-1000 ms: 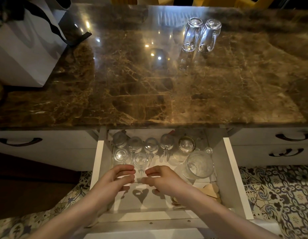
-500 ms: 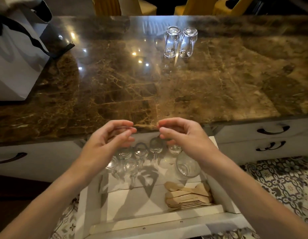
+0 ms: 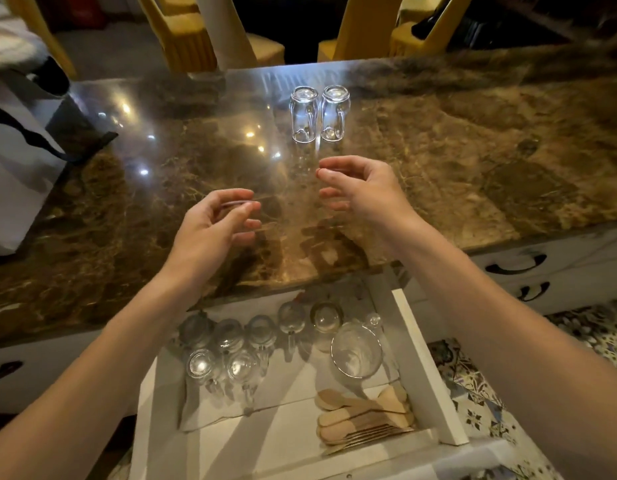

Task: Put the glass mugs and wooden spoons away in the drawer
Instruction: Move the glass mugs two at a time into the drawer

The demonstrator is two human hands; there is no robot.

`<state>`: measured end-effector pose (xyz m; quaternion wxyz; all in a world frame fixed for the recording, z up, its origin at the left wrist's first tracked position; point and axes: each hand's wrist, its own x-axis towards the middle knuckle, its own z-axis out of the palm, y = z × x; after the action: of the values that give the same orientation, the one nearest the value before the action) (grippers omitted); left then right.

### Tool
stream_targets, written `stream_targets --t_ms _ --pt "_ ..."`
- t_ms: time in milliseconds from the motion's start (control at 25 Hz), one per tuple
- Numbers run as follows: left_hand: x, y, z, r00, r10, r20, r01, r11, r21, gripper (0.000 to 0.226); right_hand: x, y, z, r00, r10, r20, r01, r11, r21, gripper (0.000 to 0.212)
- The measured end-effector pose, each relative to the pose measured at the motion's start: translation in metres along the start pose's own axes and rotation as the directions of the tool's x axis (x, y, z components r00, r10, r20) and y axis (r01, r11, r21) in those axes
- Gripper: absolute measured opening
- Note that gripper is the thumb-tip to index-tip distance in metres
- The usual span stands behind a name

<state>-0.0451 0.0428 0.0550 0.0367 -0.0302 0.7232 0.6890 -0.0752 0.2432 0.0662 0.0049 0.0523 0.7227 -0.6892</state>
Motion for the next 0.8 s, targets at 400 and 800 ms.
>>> stream_targets --t_ms 400,800 --pt "0.075 0.009 0.033 0.995 0.023 -0.099 -0.023 1.0 -0.001 0.02 0.065 -0.014 -0.013 0.997 -0.052 -0.06 0.05 0.998 -0.037 0.01" --pt "0.153 -0.012 0.064 0.985 0.031 -0.171 -0.025 0.999 0.039 0.029 0.124 0.005 -0.03 0.983 -0.02 -0.18 -0.018 0.978 -0.208 0.045"
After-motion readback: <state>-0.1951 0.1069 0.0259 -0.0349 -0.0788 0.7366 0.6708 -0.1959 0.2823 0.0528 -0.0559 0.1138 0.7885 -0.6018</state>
